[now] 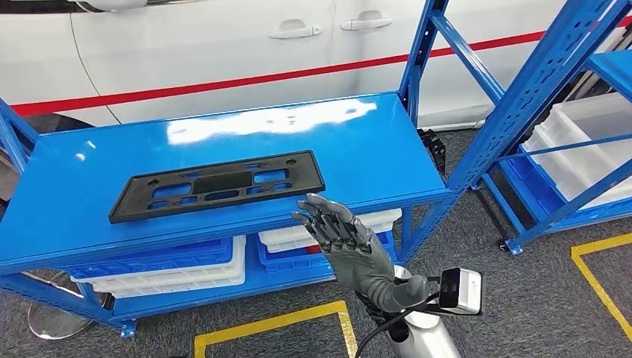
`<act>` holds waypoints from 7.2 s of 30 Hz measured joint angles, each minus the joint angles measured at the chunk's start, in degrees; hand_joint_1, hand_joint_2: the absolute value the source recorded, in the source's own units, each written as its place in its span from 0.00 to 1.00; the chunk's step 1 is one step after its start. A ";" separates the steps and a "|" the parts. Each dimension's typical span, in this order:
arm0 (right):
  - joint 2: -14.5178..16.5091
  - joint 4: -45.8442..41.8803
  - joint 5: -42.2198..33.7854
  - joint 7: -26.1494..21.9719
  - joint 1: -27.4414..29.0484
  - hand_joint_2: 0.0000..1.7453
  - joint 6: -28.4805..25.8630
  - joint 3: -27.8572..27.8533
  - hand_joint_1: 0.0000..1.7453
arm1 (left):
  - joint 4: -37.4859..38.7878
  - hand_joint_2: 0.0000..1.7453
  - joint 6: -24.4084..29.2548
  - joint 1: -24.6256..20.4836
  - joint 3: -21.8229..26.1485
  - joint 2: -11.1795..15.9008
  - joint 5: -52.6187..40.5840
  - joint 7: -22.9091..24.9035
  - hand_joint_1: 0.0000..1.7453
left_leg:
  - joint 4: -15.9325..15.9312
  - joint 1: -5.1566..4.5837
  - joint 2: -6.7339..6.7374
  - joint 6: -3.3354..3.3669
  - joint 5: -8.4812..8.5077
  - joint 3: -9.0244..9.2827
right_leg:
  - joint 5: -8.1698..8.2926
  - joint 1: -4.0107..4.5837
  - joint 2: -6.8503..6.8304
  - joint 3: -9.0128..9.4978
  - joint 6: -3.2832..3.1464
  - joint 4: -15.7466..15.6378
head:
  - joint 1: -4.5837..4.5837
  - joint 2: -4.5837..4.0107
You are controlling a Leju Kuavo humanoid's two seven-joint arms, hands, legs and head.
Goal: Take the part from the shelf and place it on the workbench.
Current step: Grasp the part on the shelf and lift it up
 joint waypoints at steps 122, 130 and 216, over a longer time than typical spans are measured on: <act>7.25 39.51 60.44 28.27 -28.54 1.00 -50.07 28.66 0.00 | 0.27 0.00 -0.85 -2.25 0.54 -0.56 0.39 0.29 0.00 | -0.32 -0.37 -0.59 -0.54 1.30 -1.47 | -1.79 0.62 -0.50 1.59 -1.04 -0.40 | 0.75 -0.11; 9.67 50.43 59.07 27.09 -31.02 1.00 -49.67 28.44 0.00 | 0.27 0.00 -0.80 -2.65 0.52 -0.51 0.46 0.44 0.00 | -0.57 -0.31 -0.67 0.12 1.45 -1.33 | -3.89 0.34 -0.56 -3.50 -0.62 9.00 | 0.97 -0.11; 10.29 70.58 70.34 43.04 -37.26 1.00 -58.26 23.97 1.00 | 0.29 0.00 -1.59 -3.04 -0.13 -0.03 1.73 -1.44 0.00 | -1.58 -0.16 -0.31 0.13 1.97 -0.67 | -4.63 0.39 -0.54 -0.53 -0.52 4.52 | 0.34 -0.11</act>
